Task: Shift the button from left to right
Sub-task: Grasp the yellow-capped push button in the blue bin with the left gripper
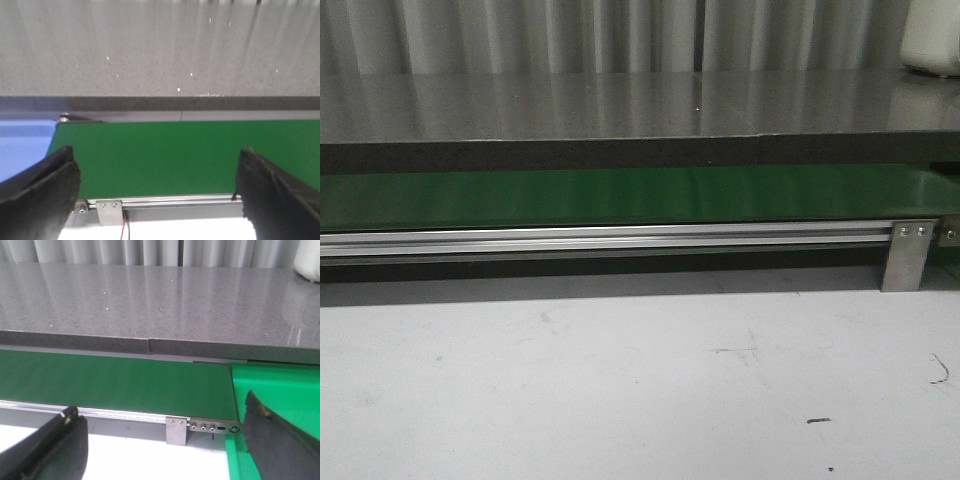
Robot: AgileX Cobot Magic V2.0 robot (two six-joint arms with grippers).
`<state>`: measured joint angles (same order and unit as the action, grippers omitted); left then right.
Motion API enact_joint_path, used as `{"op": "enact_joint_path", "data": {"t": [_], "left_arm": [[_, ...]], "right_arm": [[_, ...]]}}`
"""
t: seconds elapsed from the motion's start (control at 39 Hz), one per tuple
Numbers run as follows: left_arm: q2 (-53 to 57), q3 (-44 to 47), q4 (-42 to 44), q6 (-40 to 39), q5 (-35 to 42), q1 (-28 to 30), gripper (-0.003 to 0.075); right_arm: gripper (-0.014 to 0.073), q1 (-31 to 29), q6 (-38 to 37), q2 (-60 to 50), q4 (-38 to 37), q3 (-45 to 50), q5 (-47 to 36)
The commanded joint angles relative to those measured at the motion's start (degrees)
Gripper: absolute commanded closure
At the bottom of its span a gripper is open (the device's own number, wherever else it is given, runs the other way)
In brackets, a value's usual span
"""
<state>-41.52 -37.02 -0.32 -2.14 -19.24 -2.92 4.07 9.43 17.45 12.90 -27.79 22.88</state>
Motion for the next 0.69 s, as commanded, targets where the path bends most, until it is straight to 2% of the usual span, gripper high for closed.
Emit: {"op": "enact_joint_path", "data": {"t": [0.0, 0.15, 0.49, 0.67], "left_arm": [[-8.00, -7.27, -0.68, -0.15, 2.41, 0.22, 0.0124], [-19.61, -17.15, -0.34, -0.15, -0.84, 4.03, 0.0124], [-37.55, -33.23, -0.34, 2.48, -5.76, 23.50, 0.0124], [-46.40, -38.66, -0.24, 6.74, -9.65, 30.49, 0.0124]], "right_arm": [[-0.0050, -0.38, 0.08, 0.90, 0.19, -1.97, -4.09], [-0.0050, -0.38, 0.08, 0.90, 0.19, -1.97, -4.09], [-0.0050, -0.38, 0.08, 0.90, 0.19, -1.97, -4.09], [-0.0050, -0.38, 0.08, 0.90, 0.19, -1.97, -4.09]]}}
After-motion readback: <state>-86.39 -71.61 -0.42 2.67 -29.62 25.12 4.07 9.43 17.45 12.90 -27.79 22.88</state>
